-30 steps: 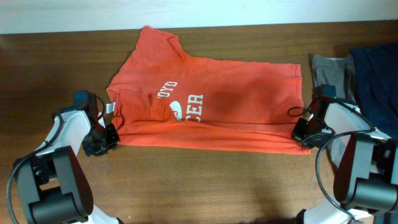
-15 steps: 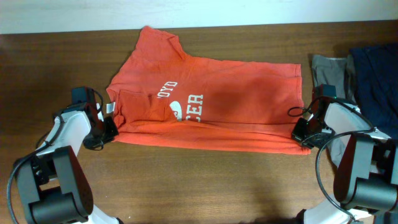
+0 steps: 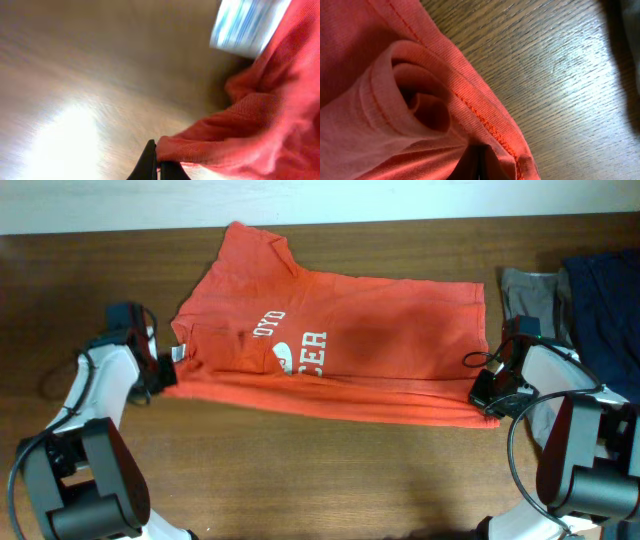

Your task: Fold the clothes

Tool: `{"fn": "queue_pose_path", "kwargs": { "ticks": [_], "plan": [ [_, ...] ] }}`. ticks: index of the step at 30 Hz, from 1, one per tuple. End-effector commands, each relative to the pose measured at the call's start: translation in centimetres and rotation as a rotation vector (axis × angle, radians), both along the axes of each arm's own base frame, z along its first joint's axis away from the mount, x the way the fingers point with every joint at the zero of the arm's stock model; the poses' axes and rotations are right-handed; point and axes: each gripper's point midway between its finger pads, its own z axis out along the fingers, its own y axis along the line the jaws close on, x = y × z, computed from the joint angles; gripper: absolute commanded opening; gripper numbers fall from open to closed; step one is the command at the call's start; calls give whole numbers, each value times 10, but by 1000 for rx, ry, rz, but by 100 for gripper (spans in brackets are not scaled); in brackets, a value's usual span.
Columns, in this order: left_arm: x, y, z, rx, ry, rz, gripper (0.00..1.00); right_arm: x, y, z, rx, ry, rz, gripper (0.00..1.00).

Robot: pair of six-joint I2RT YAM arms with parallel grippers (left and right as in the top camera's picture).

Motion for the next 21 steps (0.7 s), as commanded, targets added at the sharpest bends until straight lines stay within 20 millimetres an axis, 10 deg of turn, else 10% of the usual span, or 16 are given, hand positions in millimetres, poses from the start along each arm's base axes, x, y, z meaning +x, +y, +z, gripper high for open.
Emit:
{"fn": "queue_pose_path", "kwargs": {
  "ticks": [1,13,21],
  "plan": [
    [29,30,49,192,-82,-133,0,-13,-9,-12,-33,63,-14,5],
    [26,66,69,434,-8,-177,3,-13,-9,-12,-33,63,-14,5],
    [19,79,70,450,9,-141,43,-14,-9,-12,-33,64,-14,4]
  ]
}}
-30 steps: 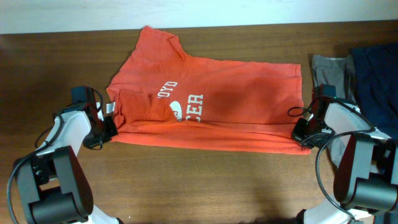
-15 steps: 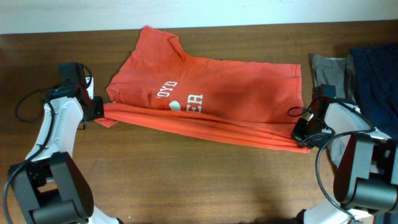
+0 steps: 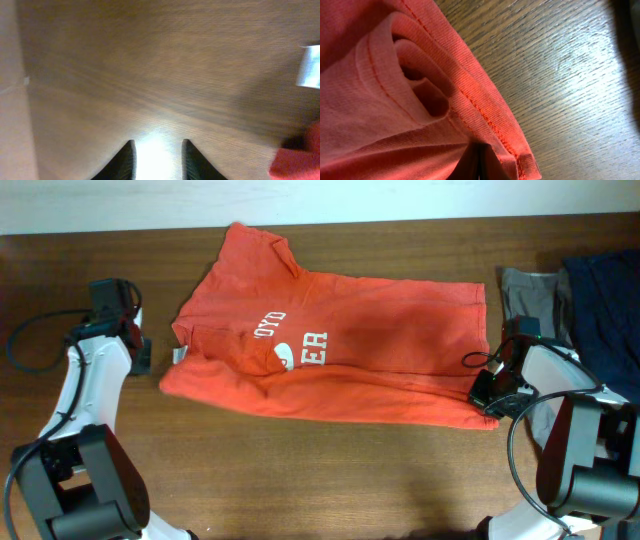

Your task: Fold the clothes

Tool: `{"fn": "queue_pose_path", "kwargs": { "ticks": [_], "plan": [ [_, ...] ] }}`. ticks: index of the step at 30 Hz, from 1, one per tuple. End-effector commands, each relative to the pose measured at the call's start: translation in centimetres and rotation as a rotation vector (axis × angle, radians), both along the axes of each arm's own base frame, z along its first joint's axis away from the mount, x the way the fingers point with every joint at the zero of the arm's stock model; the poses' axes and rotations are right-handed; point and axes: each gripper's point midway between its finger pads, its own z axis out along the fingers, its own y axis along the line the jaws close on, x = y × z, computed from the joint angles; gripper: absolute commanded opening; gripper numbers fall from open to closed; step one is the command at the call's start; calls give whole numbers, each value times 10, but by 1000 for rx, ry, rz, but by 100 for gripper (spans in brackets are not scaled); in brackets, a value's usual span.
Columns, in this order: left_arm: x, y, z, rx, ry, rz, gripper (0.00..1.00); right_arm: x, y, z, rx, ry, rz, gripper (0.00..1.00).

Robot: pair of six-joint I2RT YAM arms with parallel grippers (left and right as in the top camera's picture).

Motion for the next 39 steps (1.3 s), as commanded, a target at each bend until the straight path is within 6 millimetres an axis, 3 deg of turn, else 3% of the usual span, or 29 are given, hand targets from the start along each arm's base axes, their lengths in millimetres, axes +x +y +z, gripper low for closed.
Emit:
{"fn": "queue_pose_path", "kwargs": {
  "ticks": [1,6,8,11,15,17,22,28,37,39],
  "plan": [
    [-6,21,20,71,-17,50,46,-14,-11,-12,-44,65,-13,4],
    [-15,24,13,-10,-56,162,56,-14,-11,-12,-44,65,-13,5],
    [-14,4,1,-143,-52,124,58,-14,-11,-12,-44,65,-13,5],
    [-4,-46,-10,-441,-87,65,59,-14,-11,-12,-43,65,-13,5],
    [8,-92,-6,-718,-151,50,54,-12,-10,-13,-37,57,15,6],
    [11,-105,-2,-790,-161,24,53,-10,-12,-11,-39,55,41,9],
    [9,-105,-3,-782,-149,-6,54,12,1,10,82,-40,90,11],
    [5,-111,-12,-790,-129,-12,54,34,30,41,258,-168,159,30],
    [5,-122,-17,-793,-120,-23,48,34,40,43,319,-181,150,25],
    [5,-122,-17,-793,-120,-23,48,35,40,41,319,-181,123,33]
  ]
}}
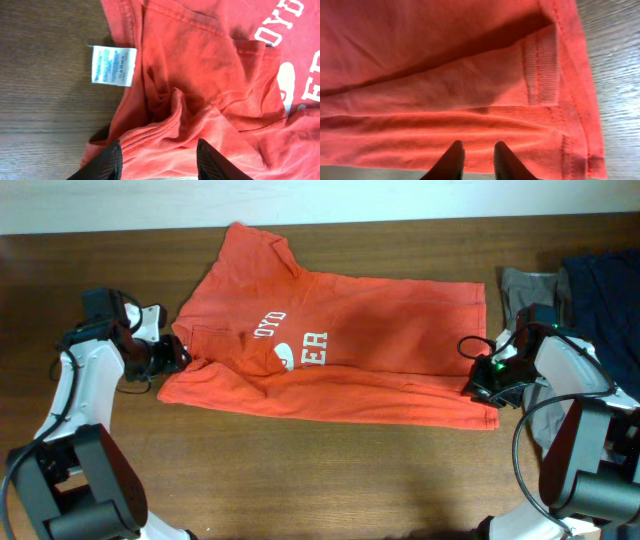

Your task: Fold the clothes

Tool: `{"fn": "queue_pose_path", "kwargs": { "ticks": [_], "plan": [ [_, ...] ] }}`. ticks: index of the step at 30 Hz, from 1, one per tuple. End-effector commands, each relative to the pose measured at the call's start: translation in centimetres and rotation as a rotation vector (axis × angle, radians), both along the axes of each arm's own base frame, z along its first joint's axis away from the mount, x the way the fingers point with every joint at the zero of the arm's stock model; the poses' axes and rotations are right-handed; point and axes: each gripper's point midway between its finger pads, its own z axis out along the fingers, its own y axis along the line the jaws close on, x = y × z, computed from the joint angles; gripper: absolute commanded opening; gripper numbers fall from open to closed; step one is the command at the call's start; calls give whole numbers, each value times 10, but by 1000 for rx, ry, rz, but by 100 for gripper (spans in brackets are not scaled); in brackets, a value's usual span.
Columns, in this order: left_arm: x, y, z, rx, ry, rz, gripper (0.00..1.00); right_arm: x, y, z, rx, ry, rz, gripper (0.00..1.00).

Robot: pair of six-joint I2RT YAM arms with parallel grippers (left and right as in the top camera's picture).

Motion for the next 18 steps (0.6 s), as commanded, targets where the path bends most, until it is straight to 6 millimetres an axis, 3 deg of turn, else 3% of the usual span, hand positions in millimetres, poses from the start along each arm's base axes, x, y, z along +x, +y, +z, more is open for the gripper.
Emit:
{"fn": "queue_pose_path", "kwargs": {
  "ticks": [1,7,10,13,18],
  "plan": [
    [-2,-5,5,-19,-12,2,48,8,2,7,22,-38,-27,34],
    [-2,-5,5,-18,-13,2,48,18,-8,2,-25,-53,-116,35],
    [-2,-5,5,-19,-13,2,48,17,-8,-3,-17,-23,-173,43],
    [-2,-5,4,-19,-11,2,48,16,-6,-10,-11,2,-194,43],
    [-2,-5,4,-19,-11,2,48,21,-1,-14,-11,1,-194,27]
  ]
}}
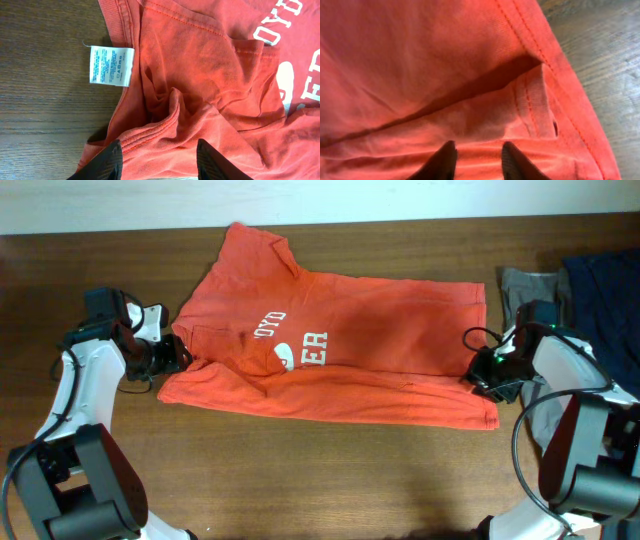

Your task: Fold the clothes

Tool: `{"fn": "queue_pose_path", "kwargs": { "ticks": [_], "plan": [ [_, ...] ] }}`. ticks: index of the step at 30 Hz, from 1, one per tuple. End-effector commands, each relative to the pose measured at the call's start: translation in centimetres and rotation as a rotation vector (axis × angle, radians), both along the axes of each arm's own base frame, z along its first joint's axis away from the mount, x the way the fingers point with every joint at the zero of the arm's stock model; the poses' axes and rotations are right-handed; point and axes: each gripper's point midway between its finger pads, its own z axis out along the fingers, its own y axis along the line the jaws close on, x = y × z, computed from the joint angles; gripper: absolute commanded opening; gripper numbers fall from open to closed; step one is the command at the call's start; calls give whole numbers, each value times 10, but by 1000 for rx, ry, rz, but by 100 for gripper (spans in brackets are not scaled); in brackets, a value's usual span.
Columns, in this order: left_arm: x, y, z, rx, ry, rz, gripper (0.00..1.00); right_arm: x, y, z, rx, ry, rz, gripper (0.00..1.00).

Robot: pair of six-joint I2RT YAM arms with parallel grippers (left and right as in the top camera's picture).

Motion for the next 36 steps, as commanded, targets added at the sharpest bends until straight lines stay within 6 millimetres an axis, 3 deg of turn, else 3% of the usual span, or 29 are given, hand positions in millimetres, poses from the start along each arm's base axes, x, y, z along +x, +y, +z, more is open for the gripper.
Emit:
{"fn": "queue_pose_path", "kwargs": {
  "ticks": [1,3,6,11,18,21,23,26,30,33,36],
  "plan": [
    [-2,-4,5,-19,-11,7,48,0,4,-7,-2,19,-25,26],
    [-3,-4,4,-20,-7,7,48,2,5,-7,-1,16,-39,27],
    [-4,-4,4,-21,-2,7,48,2,5,-9,-3,22,-42,42],
    [-7,-5,3,-23,7,7,48,3,5,-14,-2,23,-62,42],
    [-7,-5,3,-24,11,7,48,5,5,-18,2,22,-111,28],
    [-7,-5,3,-24,11,7,48,9,6,-17,12,5,-112,6],
    [-7,-5,3,-24,11,7,48,13,8,-15,25,-13,-110,4],
    [-8,-5,3,-25,12,7,48,30,9,1,42,-82,-68,4],
    [-8,-5,3,-25,12,7,48,63,5,43,23,-228,10,4],
    [-7,-5,3,-24,11,7,48,79,1,59,9,-281,13,4],
    [-7,-5,3,-24,11,7,48,89,-2,62,-4,-325,15,7]
  ]
}}
